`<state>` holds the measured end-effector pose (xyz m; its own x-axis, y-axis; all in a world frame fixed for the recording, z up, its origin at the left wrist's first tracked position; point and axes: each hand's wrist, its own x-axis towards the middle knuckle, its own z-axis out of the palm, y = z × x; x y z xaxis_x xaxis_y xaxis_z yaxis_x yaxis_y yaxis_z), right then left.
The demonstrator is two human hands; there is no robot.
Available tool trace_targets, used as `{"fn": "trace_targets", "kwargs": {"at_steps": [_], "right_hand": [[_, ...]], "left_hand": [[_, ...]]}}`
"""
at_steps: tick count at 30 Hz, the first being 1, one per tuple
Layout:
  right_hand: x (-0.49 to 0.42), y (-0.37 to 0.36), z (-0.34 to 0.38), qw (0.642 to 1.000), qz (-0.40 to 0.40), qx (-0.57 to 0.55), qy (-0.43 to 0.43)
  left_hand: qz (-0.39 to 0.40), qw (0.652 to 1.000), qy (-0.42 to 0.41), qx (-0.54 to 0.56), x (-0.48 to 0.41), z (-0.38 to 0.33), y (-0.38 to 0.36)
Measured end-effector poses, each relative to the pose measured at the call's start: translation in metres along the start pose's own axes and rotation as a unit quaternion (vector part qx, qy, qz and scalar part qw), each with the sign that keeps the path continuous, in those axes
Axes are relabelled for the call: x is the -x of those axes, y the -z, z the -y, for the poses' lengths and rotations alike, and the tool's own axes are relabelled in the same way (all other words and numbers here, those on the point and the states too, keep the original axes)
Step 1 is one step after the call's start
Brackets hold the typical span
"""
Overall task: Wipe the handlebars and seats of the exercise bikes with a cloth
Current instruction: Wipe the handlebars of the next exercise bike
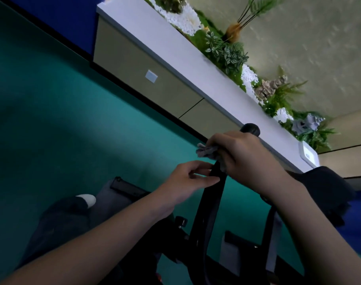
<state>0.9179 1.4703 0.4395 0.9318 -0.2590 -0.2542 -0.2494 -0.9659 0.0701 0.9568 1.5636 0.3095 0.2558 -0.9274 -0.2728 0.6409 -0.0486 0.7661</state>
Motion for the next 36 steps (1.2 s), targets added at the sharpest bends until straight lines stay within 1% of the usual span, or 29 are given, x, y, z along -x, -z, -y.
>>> {"fn": "trace_targets", "kwargs": {"at_steps": [4,6,7,8,10,11,12,14,16,17,18,20,23,25,27,29,31,32,36], "right_hand": [[0.003,-0.012,0.006,1.000,0.018,-0.009,0.001],[0.005,-0.014,0.009,0.999,0.005,-0.046,0.001],[0.006,-0.013,0.008,0.997,-0.028,-0.073,-0.002],[0.007,-0.011,0.005,0.993,-0.077,-0.087,-0.007],[0.007,-0.006,-0.007,0.983,-0.168,-0.071,-0.024],[0.009,-0.006,-0.012,0.979,-0.191,-0.058,-0.031],[0.013,-0.008,-0.015,0.978,-0.199,-0.052,-0.032],[0.024,-0.019,-0.010,0.979,-0.189,-0.067,-0.022],[0.035,-0.035,0.002,0.978,-0.175,-0.110,-0.015],[0.041,-0.040,0.007,0.974,-0.180,-0.134,-0.021],[0.046,-0.044,0.011,0.966,-0.199,-0.159,-0.034],[0.054,-0.046,0.016,0.937,-0.271,-0.201,-0.090],[0.061,-0.045,0.021,0.861,-0.413,-0.209,-0.210],[0.062,-0.044,0.024,0.806,-0.481,-0.209,-0.274],[0.059,-0.041,0.021,0.764,-0.519,-0.208,-0.321],[0.051,-0.036,0.014,0.732,-0.537,-0.205,-0.364],[0.041,-0.030,0.005,0.711,-0.539,-0.216,-0.396],[0.035,-0.027,0.001,0.708,-0.531,-0.221,-0.409],[0.013,-0.018,-0.012,0.724,-0.479,-0.212,-0.449]], "left_hand": [[0.002,1.000,-0.002,0.004,0.002,0.003,-0.001],[0.002,1.000,-0.002,0.012,0.003,0.005,-0.001],[0.002,1.000,0.001,0.016,0.003,0.007,0.000],[0.002,1.000,0.006,0.018,0.004,0.008,0.000],[0.001,1.000,0.014,0.007,0.004,0.010,0.001],[-0.001,1.000,0.016,0.000,0.004,0.010,0.002],[0.000,1.000,0.018,-0.005,0.004,0.009,0.003],[0.004,1.000,0.014,-0.004,0.004,0.007,0.003],[0.011,1.000,-0.001,-0.002,0.005,0.004,0.003],[0.015,1.000,-0.009,-0.004,0.005,0.002,0.003],[0.018,1.000,-0.015,-0.008,0.005,0.001,0.003],[0.023,0.999,-0.014,-0.034,0.004,-0.004,0.005],[0.011,0.993,-0.013,-0.118,-0.003,-0.014,0.008],[0.007,0.986,-0.027,-0.165,-0.008,-0.022,0.008],[0.009,0.979,-0.034,-0.202,-0.013,-0.028,0.007],[0.018,0.970,-0.033,-0.239,-0.017,-0.032,0.005],[0.033,0.962,-0.033,-0.267,-0.022,-0.036,0.002],[0.041,0.960,-0.034,-0.276,-0.024,-0.037,0.001],[0.055,0.950,-0.056,-0.302,-0.032,-0.042,-0.005]]}}
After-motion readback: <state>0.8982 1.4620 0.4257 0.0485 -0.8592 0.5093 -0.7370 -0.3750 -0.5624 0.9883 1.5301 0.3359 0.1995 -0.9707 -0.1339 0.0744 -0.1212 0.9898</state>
